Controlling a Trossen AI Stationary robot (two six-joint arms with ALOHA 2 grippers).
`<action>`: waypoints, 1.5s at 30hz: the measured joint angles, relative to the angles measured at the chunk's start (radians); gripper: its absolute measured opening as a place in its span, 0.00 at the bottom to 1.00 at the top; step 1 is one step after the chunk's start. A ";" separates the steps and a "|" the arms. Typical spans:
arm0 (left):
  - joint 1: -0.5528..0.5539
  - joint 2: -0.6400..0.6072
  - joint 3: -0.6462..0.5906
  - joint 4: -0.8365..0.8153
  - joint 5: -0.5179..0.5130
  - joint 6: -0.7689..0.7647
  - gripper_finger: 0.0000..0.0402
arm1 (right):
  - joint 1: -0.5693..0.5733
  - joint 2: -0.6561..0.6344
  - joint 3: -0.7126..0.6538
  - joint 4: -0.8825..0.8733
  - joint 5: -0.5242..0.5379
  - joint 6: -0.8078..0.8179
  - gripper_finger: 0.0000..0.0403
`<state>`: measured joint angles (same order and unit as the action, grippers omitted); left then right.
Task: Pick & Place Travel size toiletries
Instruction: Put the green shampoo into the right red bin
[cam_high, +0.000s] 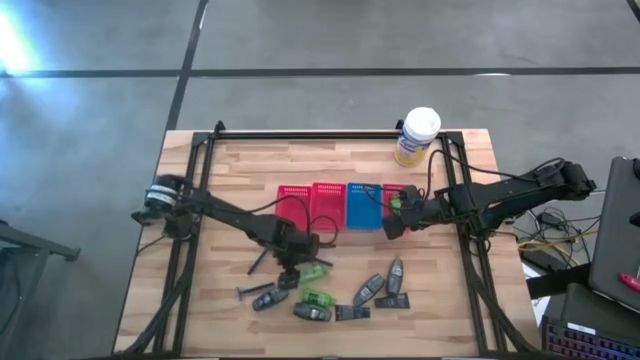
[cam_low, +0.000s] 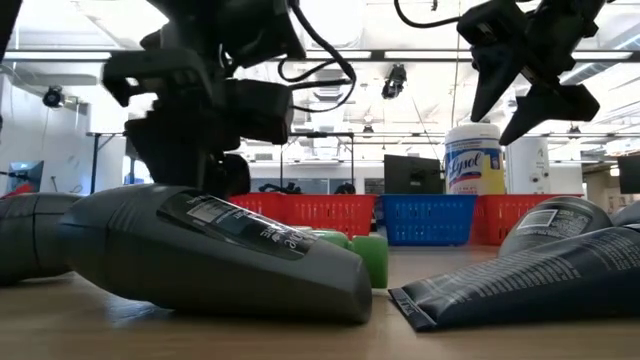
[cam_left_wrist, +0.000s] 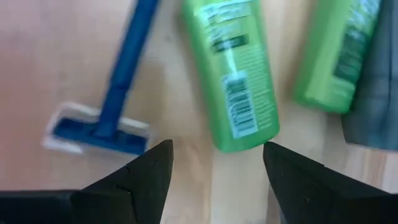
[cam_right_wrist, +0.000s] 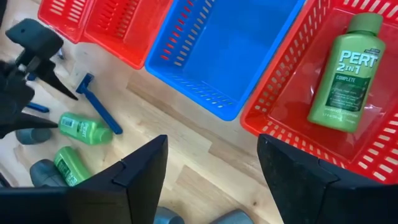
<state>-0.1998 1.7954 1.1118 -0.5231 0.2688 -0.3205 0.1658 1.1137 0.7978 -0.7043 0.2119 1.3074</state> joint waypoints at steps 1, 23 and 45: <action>0.003 -0.003 0.000 0.000 -0.002 -0.018 0.63 | 0.000 0.000 -0.001 0.001 0.000 0.000 0.62; -0.065 0.011 0.047 0.081 -0.166 0.058 0.79 | 0.000 0.000 -0.024 0.004 0.000 -0.028 0.72; -0.093 0.084 0.047 0.096 -0.282 0.128 0.62 | 0.000 0.000 -0.035 0.004 0.000 -0.030 0.60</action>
<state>-0.2926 1.8797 1.1591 -0.4267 -0.0129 -0.1924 0.1654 1.1137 0.7624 -0.6998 0.2122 1.2771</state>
